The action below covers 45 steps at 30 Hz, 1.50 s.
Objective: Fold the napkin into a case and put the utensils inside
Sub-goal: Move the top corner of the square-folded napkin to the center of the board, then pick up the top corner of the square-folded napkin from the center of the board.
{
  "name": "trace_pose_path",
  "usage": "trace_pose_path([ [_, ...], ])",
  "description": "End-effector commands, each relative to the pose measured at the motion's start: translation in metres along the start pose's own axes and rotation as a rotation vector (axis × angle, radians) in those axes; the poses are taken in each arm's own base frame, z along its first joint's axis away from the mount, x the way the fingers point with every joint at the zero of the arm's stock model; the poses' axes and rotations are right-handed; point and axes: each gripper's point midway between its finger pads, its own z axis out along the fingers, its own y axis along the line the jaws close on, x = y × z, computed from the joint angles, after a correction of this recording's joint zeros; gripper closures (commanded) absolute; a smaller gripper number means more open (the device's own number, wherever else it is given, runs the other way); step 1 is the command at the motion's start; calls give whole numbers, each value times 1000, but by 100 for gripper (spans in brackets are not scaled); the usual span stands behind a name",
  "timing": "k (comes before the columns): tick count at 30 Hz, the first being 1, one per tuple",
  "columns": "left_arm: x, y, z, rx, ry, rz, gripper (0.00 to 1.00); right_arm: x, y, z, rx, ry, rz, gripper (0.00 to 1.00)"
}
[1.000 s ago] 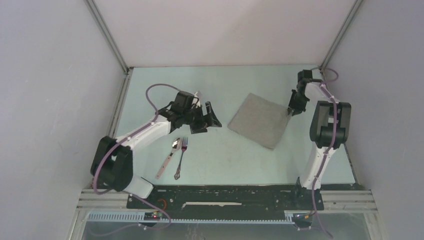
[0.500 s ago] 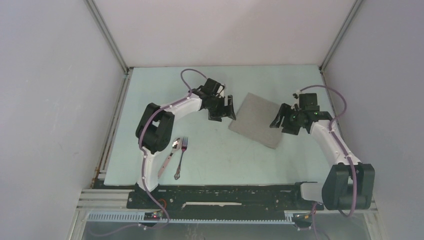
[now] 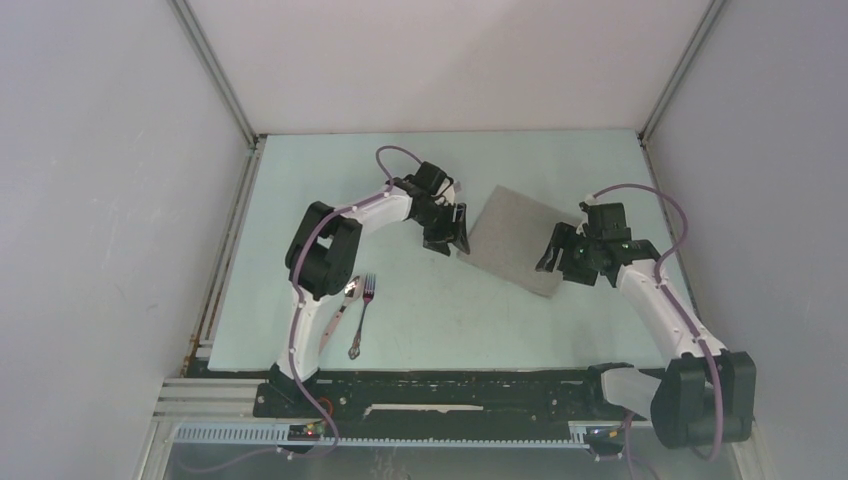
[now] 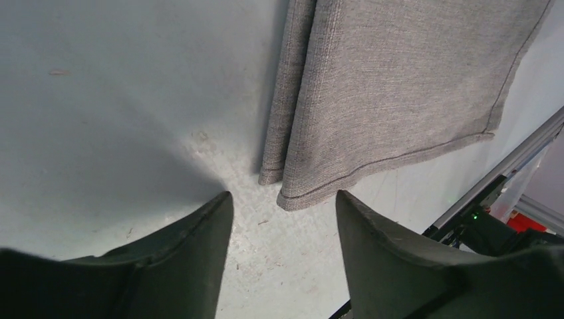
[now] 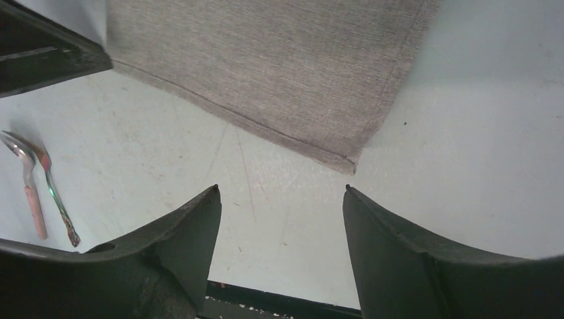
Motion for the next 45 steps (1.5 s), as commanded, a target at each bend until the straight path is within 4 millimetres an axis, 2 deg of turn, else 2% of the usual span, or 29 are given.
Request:
trace_pose_path([
  [1, 5, -6, 10, 49, 31, 2, 36, -9, 3, -14, 16, -73, 7, 24],
  [7, 2, -5, 20, 56, 21, -4, 48, -8, 11, -16, -28, -70, 12, 25],
  [13, 6, -8, 22, 74, 18, -21, 66, 6, 1, -4, -28, 3, 142, 26],
  [16, 10, -12, 25, 100, 11, -60, 80, 15, 1, 5, -69, 61, 201, 24],
  [19, 19, -15, 26, 105, -4, -100, 86, 17, -16, 10, -3, 73, 272, 24],
  [21, 24, -16, 21, 91, -43, -146, 97, 18, -31, 12, 69, 67, 321, 24],
  [23, 31, -28, 16, 143, -81, -215, 99, 18, -40, 12, 101, 63, 364, 24],
  [25, 47, -38, 16, 184, -115, -296, 100, 19, -43, 12, 93, 68, 393, 24],
  [26, 48, -54, 14, 223, -141, -306, 100, 18, -43, 12, 86, 66, 404, 23],
  [29, 79, -78, 20, 239, -145, -357, 100, 18, -48, 12, 89, 73, 405, 24],
  [32, 95, -82, 24, 223, -151, -384, 98, 22, -58, 14, 108, 98, 404, 27],
  [34, 99, -76, 21, 204, -165, -389, 91, 23, -64, 16, 125, 103, 392, 31],
  [36, 101, -75, 16, 195, -167, -371, 80, 21, -71, 19, 145, 100, 395, 35],
  [39, 105, -78, 7, 194, -164, -326, 61, 12, -83, 16, 202, 57, 386, 36],
  [41, 106, -78, 0, 187, -168, -290, 51, 4, -90, 12, 243, 21, 382, 35],
  [43, 107, -78, -1, 176, -158, -262, 46, -1, -95, 13, 249, 0, 385, 34],
  [45, 109, -78, 3, 183, -132, -259, 45, -5, -98, 16, 241, 5, 399, 34],
])
